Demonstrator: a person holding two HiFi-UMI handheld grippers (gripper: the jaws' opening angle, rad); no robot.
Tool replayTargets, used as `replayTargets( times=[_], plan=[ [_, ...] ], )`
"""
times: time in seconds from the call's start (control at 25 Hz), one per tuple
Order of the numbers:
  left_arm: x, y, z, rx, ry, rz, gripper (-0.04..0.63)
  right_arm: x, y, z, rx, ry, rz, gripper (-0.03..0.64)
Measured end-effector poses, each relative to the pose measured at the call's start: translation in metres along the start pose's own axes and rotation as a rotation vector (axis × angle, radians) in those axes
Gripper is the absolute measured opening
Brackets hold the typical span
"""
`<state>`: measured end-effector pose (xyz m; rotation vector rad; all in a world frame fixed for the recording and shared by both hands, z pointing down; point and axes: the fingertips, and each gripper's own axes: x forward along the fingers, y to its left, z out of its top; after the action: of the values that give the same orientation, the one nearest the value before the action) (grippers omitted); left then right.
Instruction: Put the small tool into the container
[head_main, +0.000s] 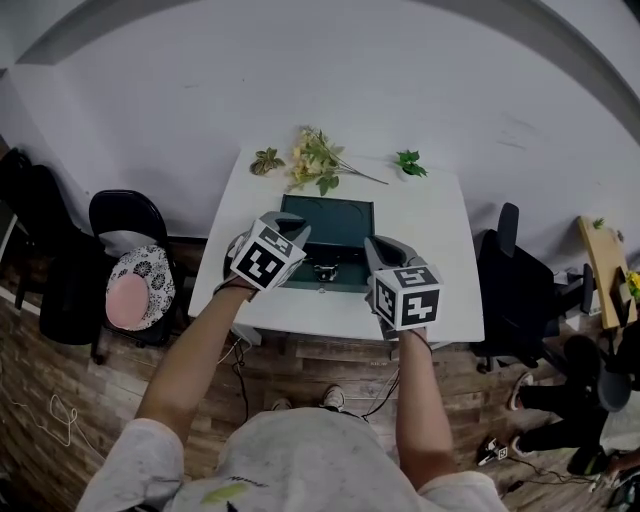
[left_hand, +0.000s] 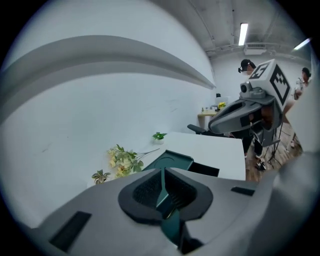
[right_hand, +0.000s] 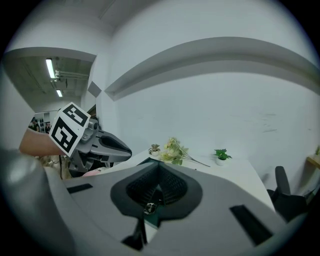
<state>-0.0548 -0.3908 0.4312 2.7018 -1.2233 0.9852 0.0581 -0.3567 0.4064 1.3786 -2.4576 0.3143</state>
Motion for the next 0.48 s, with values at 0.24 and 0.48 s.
replayTargets(
  times=[0.24, 0.48],
  plan=[
    [-0.024, 0.008, 0.008, -0.147, -0.110, 0.054, 0.002, -0.003, 0.001, 0.012, -0.009, -0.023, -0.006, 0.005],
    [-0.048, 0.014, 0.009, -0.257, -0.177, 0.076, -0.002, -0.007, 0.003, 0.022, -0.005, -0.056, -0.003, 0.005]
  ],
)
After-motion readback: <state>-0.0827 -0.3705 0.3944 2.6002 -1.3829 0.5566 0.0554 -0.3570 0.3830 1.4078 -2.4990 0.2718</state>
